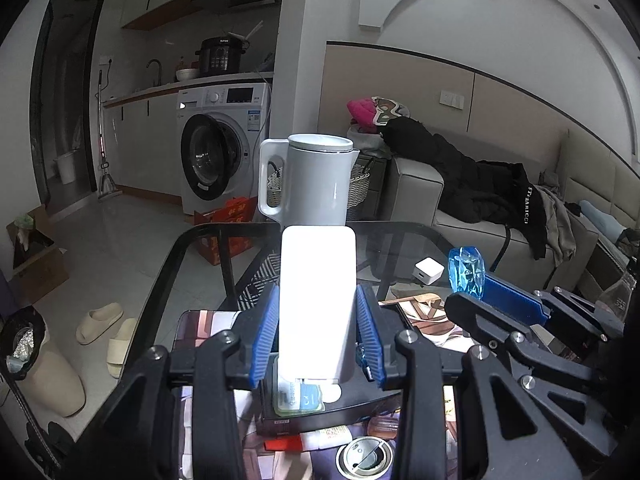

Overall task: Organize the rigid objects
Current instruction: 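Carry both items over the black box and release them inside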

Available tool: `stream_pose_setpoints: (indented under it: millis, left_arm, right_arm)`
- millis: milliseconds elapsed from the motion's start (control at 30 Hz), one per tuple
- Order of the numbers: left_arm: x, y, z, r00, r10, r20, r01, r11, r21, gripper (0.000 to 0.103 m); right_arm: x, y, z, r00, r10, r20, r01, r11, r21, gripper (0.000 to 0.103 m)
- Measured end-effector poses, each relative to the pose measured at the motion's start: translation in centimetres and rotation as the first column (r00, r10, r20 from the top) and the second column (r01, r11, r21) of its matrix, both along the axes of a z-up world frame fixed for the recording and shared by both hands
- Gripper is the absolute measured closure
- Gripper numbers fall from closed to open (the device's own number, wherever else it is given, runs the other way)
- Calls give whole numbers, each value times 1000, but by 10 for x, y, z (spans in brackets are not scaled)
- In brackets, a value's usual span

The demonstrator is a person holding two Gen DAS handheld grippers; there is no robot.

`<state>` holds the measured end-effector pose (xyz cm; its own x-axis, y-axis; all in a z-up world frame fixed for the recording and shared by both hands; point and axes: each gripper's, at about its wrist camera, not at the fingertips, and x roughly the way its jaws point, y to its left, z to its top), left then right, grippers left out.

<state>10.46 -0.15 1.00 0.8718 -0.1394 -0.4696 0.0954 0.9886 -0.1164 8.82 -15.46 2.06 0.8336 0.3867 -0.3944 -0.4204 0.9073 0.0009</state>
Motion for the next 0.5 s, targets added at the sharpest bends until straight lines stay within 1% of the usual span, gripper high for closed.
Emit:
stream_pose_setpoints:
  millis: [67, 167, 200, 333, 400, 500]
  left_arm:
    - [10, -3, -7, 1000, -3, -28, 3, 1000, 12, 65]
    - [27, -3, -22, 996, 9, -92, -8, 1000, 19, 65]
    - [34, -3, -29, 992, 7, -125, -5, 1000, 15, 65]
    - [47, -6, -47, 978, -1, -207, 3, 1000, 8, 66]
    - [50, -11, -56, 971, -6, -238, 12, 1000, 22, 66]
    - [55, -17, -66, 960, -11, -279, 28, 998, 58, 65]
  right_arm:
    - [13, 2, -4, 999, -1, -38, 2, 1000, 14, 74]
    - [32, 2, -13, 994, -11, -107, 15, 999, 41, 74]
    - [37, 4, -17, 992, -18, -122, 22, 999, 32, 74]
    - [58, 11, -34, 983, -30, -181, 27, 999, -20, 74]
    - [70, 12, -47, 967, -40, -253, 28, 998, -48, 74]
    - [79, 14, -64, 943, -72, -326, 42, 994, -98, 74]
